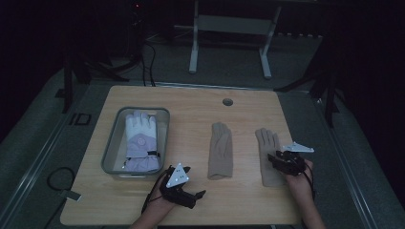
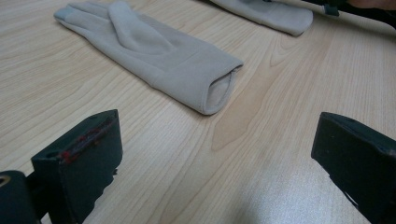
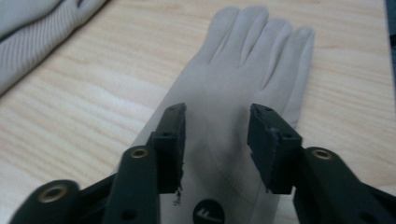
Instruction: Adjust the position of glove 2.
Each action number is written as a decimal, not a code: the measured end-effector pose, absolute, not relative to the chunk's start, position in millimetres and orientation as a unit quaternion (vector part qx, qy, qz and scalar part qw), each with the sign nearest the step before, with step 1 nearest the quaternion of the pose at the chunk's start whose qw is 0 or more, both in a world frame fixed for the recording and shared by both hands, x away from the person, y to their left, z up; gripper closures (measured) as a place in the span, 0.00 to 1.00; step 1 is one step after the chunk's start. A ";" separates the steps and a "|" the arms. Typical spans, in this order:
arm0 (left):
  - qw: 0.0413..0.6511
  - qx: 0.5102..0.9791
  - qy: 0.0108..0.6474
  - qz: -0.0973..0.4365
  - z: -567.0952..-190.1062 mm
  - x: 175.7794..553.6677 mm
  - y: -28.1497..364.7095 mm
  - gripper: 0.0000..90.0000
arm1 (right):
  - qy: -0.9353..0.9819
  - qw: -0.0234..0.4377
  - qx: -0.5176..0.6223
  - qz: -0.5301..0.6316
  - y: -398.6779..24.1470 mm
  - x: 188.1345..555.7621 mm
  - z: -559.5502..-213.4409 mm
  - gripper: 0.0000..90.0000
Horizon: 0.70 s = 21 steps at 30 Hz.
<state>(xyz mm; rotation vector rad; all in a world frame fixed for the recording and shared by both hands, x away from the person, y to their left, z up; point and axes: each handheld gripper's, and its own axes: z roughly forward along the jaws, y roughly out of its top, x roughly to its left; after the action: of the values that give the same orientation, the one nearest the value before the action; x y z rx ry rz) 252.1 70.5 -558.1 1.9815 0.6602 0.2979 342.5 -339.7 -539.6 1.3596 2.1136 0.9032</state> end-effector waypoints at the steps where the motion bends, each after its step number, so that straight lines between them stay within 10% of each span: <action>1: 0.494 0.817 0.272 0.122 -558.3 252.1 70.3 0.02 | 0.772 0.231 0.494 0.326 -340.1 341.8 -541.3 0.61; 21: 0.494 0.817 0.272 0.121 -558.3 252.1 70.5 0.02 | 0.742 0.248 0.530 0.329 -324.8 332.7 -545.4 0.93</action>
<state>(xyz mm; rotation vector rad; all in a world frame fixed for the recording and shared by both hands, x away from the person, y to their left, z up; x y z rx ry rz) 252.1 70.5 -558.3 1.9816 0.6592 0.2940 332.7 -324.8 -545.4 1.4433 2.0210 0.8962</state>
